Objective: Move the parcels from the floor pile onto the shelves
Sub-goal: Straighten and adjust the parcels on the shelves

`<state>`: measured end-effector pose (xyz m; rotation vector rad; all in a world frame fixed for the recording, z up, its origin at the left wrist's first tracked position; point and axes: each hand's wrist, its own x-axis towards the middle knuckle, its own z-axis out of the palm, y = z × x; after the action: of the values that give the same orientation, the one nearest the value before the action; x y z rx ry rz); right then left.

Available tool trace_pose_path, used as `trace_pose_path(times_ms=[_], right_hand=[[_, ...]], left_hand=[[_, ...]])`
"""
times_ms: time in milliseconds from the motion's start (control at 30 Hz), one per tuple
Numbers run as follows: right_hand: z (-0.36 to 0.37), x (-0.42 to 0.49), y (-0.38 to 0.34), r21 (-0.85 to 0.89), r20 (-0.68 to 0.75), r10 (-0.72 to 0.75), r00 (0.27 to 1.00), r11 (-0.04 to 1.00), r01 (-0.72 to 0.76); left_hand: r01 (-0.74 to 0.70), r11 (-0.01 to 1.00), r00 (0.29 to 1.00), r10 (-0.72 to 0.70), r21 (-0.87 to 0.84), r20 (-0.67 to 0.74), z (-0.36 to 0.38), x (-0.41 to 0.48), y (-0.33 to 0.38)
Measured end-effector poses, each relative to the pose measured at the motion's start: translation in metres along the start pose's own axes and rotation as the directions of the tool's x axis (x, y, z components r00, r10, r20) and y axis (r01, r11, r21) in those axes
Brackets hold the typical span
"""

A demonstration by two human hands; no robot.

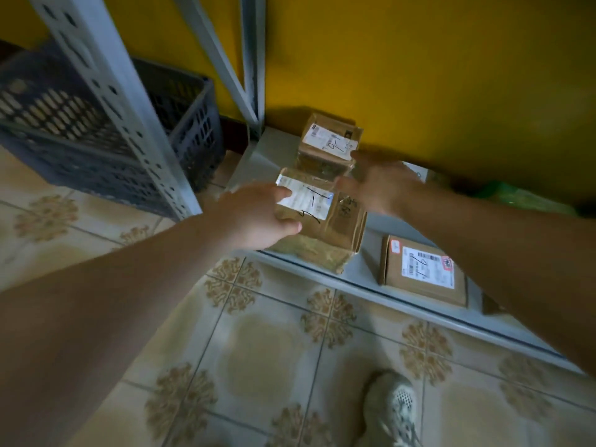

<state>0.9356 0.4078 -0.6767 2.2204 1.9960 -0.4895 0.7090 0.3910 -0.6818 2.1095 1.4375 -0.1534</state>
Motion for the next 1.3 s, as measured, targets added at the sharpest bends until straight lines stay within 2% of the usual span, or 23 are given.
trace_pose_path(times_ms=[200, 467, 567, 767, 933, 1067, 1300], right_hand=[[-0.067, -0.090, -0.040, 0.018, 0.018, 0.002, 1.000, 1.000, -0.003], [-0.166, -0.231, -0.079, 0.016, 0.031, -0.098, 0.995, 0.995, 0.097], [-0.212, -0.289, -0.088, 0.018, 0.037, -0.131, 0.991, 0.991, 0.130], [-0.312, -0.372, -0.103, 0.107, -0.082, -0.078, 0.994, 0.990, 0.087], [-0.376, -0.416, -0.122, 0.110, -0.192, 0.010, 0.981, 0.994, 0.012], [-0.414, -0.432, -0.133, 0.102, -0.249, 0.041, 0.968, 0.995, -0.015], [-0.448, -0.429, -0.127, 0.125, -0.330, 0.090, 0.940, 0.991, -0.051]], left_hand=[[-0.053, 0.996, 0.999, 0.053, 0.072, -0.004, -0.051, -0.097, 0.025], [0.028, 0.996, 1.000, -0.028, 0.084, -0.005, -0.115, -0.244, 0.095], [0.009, 0.998, 0.999, -0.007, 0.058, -0.043, -0.145, -0.300, 0.121], [-0.027, 0.991, 0.997, 0.036, 0.134, -0.069, -0.231, -0.381, 0.163], [-0.130, 0.976, 0.979, 0.154, 0.176, -0.134, -0.300, -0.428, 0.181], [-0.160, 0.970, 0.967, 0.191, 0.184, -0.166, -0.332, -0.448, 0.184], [-0.195, 0.959, 0.952, 0.236, 0.208, -0.194, -0.363, -0.433, 0.183]])
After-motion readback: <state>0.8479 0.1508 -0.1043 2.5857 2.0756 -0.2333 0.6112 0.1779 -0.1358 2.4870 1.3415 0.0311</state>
